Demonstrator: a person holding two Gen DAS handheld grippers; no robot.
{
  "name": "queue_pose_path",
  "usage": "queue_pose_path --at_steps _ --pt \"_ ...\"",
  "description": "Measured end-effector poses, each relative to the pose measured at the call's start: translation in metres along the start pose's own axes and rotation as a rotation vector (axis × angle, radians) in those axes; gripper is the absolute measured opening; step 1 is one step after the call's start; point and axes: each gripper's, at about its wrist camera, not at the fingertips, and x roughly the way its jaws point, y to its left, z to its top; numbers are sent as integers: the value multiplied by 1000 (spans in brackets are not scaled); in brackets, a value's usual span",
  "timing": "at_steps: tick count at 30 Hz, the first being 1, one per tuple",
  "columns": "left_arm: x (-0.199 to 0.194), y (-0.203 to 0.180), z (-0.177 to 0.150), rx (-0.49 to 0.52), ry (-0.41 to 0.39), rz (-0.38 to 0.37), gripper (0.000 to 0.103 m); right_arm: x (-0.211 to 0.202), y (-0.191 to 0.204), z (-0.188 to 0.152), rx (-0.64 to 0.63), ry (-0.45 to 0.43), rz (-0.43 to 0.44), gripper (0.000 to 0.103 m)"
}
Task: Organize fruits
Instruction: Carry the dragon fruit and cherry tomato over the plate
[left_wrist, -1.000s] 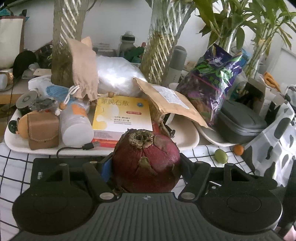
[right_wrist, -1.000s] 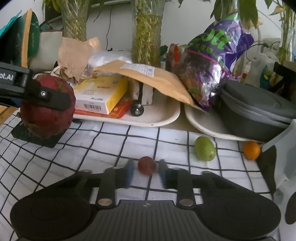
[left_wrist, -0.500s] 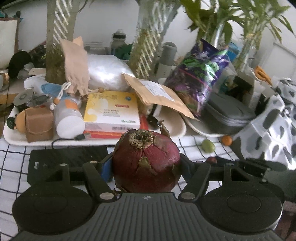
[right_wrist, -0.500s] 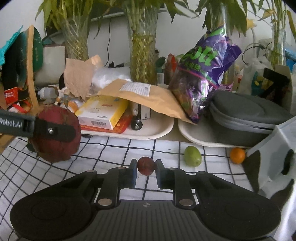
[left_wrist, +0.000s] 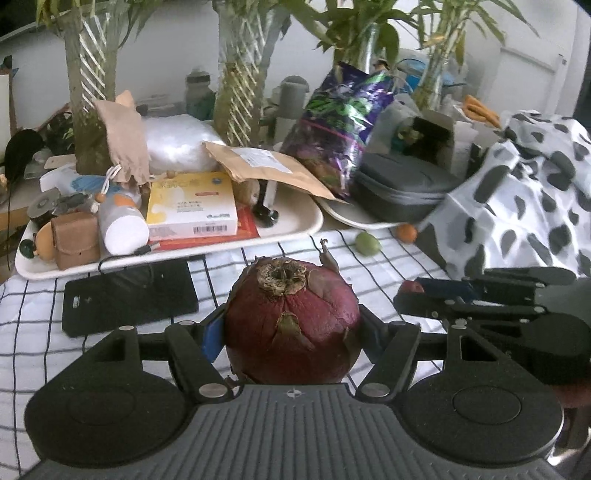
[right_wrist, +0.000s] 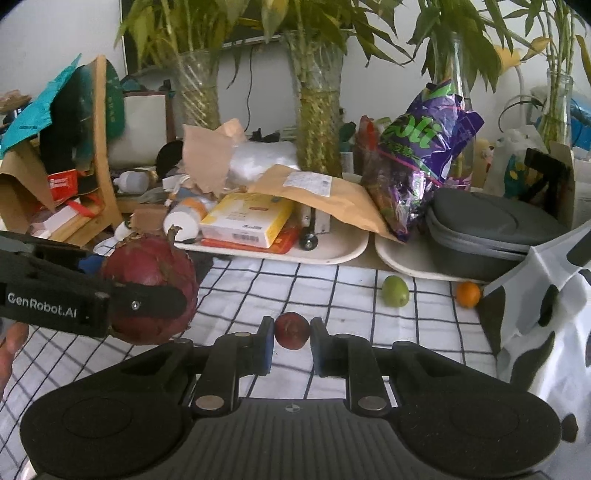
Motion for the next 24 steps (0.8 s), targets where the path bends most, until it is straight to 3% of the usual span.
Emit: queue_pose_path --at_steps 16,24 --pt "-45 -39 -41 48 29 -71 68 -68 3 -23 57 -24 -8 21" --pt "-70 -47 -61 27 15 -75 68 -79 13 -42 89 94 72 22"
